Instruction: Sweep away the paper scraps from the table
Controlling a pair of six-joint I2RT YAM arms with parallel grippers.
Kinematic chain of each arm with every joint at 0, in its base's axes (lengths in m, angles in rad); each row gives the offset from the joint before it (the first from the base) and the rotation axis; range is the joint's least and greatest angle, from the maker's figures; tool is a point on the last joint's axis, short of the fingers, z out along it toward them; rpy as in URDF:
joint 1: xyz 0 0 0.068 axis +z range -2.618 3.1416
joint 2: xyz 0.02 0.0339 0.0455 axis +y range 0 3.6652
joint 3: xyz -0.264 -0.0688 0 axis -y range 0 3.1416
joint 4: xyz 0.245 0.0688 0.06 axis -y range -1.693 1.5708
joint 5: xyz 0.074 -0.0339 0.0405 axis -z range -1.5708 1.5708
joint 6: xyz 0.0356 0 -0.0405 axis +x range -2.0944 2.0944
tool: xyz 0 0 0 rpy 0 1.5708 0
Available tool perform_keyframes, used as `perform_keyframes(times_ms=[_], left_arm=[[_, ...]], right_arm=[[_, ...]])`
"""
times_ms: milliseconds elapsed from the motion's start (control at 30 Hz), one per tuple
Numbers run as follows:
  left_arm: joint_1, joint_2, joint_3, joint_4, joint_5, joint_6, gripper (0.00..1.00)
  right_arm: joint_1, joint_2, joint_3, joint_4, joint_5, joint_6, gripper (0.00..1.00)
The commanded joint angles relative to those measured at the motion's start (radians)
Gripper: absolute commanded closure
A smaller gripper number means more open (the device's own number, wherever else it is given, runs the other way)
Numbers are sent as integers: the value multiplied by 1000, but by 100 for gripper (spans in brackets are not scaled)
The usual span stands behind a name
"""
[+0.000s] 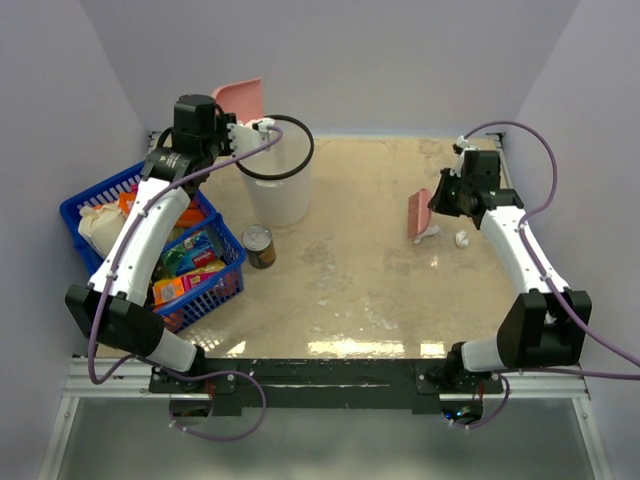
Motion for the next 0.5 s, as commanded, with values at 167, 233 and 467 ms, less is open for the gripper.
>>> perform_keyframes(times_ms=[167, 233, 467], left_arm=[[-13, -21, -42, 244, -63, 401, 100], [-15, -24, -37, 252, -61, 404, 100], [-18, -35, -47, 321, -69, 379, 100]], right_arm=[[-25, -70, 13, 19, -29, 20, 100], [-25, -61, 36, 14, -28, -2, 100], [-26, -24, 72, 17, -41, 12, 100]])
